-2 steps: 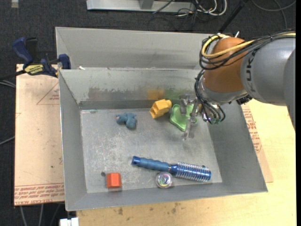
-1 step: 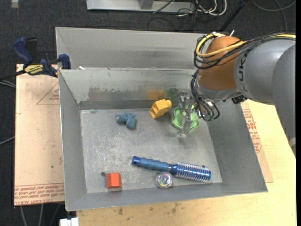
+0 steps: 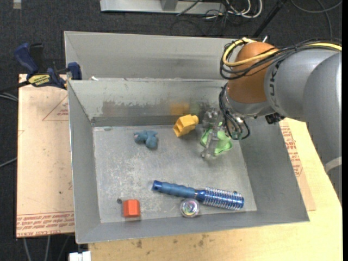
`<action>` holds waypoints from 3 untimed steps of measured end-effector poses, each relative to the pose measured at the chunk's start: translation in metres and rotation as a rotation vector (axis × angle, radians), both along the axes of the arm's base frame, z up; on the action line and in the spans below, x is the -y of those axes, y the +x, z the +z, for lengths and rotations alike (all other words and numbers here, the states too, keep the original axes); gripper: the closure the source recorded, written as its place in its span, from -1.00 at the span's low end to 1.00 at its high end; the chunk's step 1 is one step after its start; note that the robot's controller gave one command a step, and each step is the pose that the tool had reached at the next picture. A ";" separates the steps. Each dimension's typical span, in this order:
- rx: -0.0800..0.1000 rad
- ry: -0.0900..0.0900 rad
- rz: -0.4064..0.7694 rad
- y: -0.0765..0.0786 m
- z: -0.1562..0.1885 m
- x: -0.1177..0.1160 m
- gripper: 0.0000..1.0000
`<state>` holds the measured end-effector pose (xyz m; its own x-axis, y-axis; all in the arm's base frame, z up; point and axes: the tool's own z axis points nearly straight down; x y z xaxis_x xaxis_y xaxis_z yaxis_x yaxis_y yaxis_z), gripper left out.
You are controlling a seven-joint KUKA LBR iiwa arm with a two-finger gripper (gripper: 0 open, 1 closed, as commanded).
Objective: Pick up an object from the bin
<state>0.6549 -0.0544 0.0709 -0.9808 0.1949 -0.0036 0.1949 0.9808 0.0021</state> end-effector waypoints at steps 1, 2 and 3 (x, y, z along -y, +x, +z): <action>-0.002 0.000 -0.200 -0.023 0.000 0.029 -1.00; -0.001 0.000 -0.198 -0.022 0.000 0.028 1.00; -0.001 -0.001 -0.198 -0.022 0.000 0.028 -1.00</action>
Offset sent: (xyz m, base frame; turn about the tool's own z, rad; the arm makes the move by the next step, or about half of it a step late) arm -0.0234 -0.0287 -0.0009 0.2008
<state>0.6325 -0.0823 0.0704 -0.9233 0.3840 -0.0026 0.3840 0.9233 0.0011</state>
